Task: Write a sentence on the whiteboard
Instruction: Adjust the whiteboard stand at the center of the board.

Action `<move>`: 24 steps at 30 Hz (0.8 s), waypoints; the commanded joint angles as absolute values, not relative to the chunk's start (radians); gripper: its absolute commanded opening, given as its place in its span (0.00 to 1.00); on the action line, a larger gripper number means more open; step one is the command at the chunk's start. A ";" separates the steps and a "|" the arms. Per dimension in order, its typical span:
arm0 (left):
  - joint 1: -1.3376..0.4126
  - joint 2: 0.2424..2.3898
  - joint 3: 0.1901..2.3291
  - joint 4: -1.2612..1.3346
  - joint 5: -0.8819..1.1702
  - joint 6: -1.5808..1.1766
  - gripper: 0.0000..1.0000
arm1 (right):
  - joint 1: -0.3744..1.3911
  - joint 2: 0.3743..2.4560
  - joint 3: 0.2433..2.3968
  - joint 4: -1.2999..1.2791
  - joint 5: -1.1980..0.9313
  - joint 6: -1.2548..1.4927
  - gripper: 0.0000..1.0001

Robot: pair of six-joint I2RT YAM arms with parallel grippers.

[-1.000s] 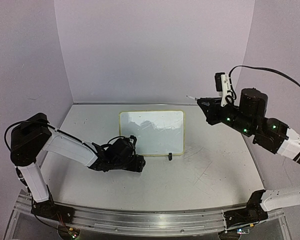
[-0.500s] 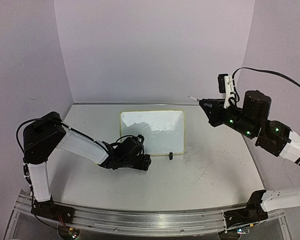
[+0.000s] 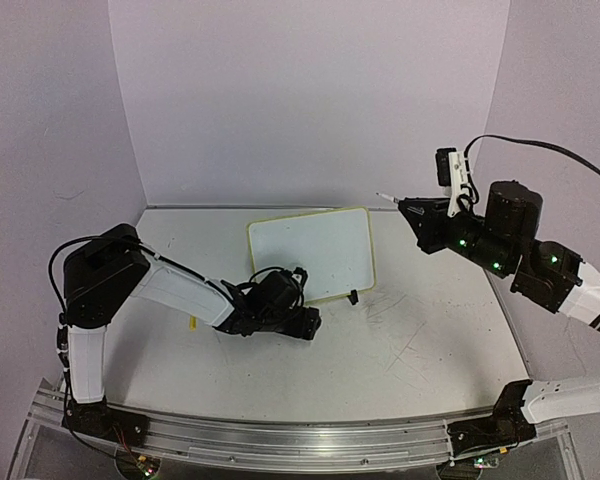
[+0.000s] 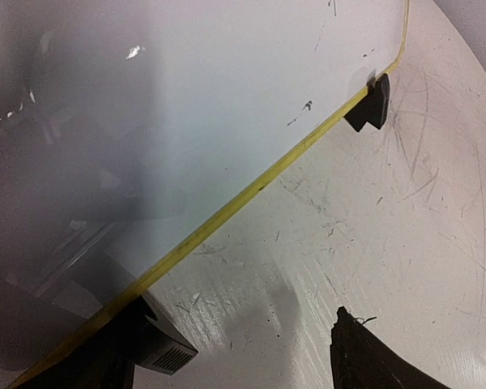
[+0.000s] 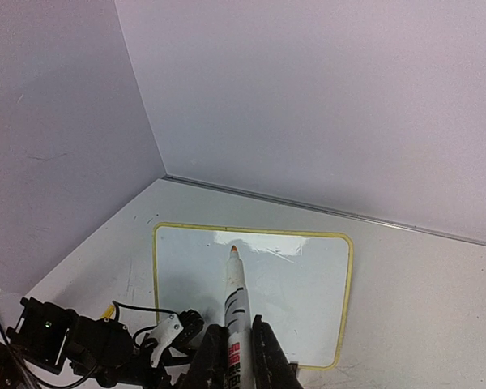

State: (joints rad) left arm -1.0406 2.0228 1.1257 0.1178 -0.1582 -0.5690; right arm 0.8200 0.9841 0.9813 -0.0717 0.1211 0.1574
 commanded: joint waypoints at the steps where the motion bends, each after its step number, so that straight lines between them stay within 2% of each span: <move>1: -1.052 1.962 1.099 0.154 -0.101 -0.545 0.84 | 0.825 0.989 0.996 -0.065 0.147 0.149 0.00; 12: -1.026 1.557 0.882 0.154 -0.160 -0.506 0.92 | 0.826 1.049 1.014 -0.075 0.151 0.092 0.00; 16: -0.935 1.385 0.808 0.146 -0.143 -0.527 0.93 | 0.826 1.086 1.031 -0.077 0.096 0.058 0.00; 20: -0.807 1.208 0.727 0.145 -0.122 -0.563 0.99 | 0.825 1.138 1.070 -0.076 0.072 0.034 0.00; 24: -0.676 1.118 0.687 0.142 -0.080 -0.606 0.99 | 0.826 1.164 1.077 -0.029 0.062 0.045 0.00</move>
